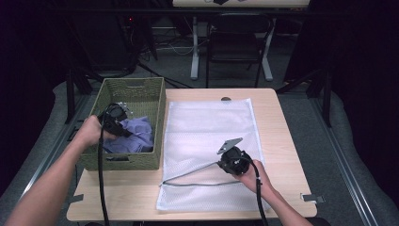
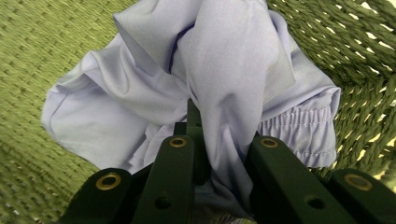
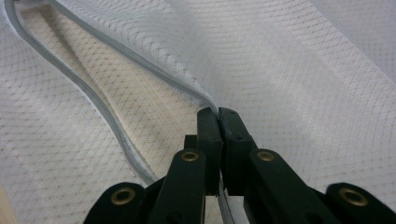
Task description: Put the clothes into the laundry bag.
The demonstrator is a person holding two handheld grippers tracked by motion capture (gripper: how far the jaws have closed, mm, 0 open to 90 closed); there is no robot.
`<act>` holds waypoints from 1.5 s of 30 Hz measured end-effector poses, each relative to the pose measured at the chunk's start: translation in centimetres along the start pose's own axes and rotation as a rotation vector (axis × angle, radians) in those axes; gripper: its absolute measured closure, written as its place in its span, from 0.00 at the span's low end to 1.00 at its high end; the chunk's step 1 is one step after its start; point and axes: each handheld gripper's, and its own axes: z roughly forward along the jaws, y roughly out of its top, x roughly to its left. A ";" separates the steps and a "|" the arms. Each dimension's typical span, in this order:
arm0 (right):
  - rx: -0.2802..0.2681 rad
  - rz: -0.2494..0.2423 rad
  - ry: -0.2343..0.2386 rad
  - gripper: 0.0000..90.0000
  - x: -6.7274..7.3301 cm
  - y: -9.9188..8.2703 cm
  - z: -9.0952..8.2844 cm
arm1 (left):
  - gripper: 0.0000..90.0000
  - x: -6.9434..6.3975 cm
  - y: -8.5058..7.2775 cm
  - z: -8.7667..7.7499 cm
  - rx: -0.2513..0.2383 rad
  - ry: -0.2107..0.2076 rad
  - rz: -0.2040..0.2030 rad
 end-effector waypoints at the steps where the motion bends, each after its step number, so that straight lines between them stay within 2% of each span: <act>1: -0.002 0.002 0.001 0.98 0.0 0.0 0.0 | 0.93 0.0 -0.1 -0.1 -0.006 0.001 -0.005; 13: -0.001 -0.002 0.000 0.98 0.0 0.0 0.0 | 0.93 0.7 -0.1 -3.6 -0.029 0.042 0.006; 18: -0.008 0.003 -0.003 0.98 0.0 0.0 -0.1 | 0.93 0.9 -0.2 -4.8 -0.052 0.048 -0.012; 24: -0.007 0.003 -0.002 0.98 -0.1 0.0 -0.1 | 0.93 1.3 -0.1 -6.1 -0.057 0.062 -0.007; 33: -0.006 -0.002 -0.001 0.98 0.0 0.0 -0.1 | 0.93 2.1 0.4 -7.8 -0.041 0.047 -0.009; 34: -0.007 -0.006 0.000 0.98 -0.1 0.0 -0.1 | 0.93 2.3 0.5 -8.3 -0.038 0.044 -0.018; 45: -0.006 -0.007 0.001 0.98 0.0 0.0 -0.1 | 0.93 2.6 1.2 -11.0 -0.051 0.066 -0.019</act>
